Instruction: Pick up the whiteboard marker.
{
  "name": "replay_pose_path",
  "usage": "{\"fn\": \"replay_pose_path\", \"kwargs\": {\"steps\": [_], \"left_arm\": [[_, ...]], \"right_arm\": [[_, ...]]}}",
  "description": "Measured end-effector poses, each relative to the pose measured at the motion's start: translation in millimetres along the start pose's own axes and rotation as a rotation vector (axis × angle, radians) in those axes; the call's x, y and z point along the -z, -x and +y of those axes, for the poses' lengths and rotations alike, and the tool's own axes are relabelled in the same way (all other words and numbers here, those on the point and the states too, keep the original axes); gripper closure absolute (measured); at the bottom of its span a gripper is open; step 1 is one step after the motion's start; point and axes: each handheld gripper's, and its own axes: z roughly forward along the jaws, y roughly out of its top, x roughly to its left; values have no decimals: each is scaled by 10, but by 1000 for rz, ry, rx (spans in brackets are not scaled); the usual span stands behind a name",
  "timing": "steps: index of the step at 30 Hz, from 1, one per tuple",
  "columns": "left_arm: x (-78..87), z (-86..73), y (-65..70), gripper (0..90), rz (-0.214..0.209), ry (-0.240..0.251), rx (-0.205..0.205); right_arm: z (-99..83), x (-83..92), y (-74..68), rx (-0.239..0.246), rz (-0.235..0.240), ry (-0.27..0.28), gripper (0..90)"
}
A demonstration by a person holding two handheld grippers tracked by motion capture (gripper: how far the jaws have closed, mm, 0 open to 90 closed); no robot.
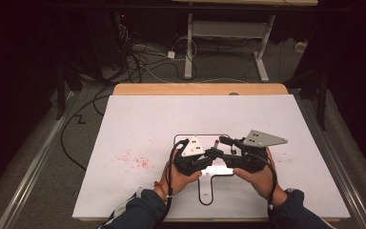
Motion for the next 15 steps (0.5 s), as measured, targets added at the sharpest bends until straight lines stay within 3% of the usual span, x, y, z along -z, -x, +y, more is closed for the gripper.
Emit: {"fn": "replay_pose_path", "kwargs": {"steps": [3, 6, 11, 14, 15], "left_arm": [[-100, 8, -23, 786, -29, -2, -4], [-230, 26, -14, 786, -46, -8, -23], [-433, 83, 3, 786, -61, -10, -48], [-525, 122, 0, 785, -70, -8, -52], [-555, 133, 2, 785, -71, -6, -54]], "right_arm": [[-9, 134, 56, 6, -14, 31, 411], [-91, 434, 214, 24, -72, 36, 357], [-372, 702, 464, 17, -170, -31, 294], [-543, 800, 529, 43, -234, -92, 249], [-543, 800, 529, 43, -234, -92, 249]]}}
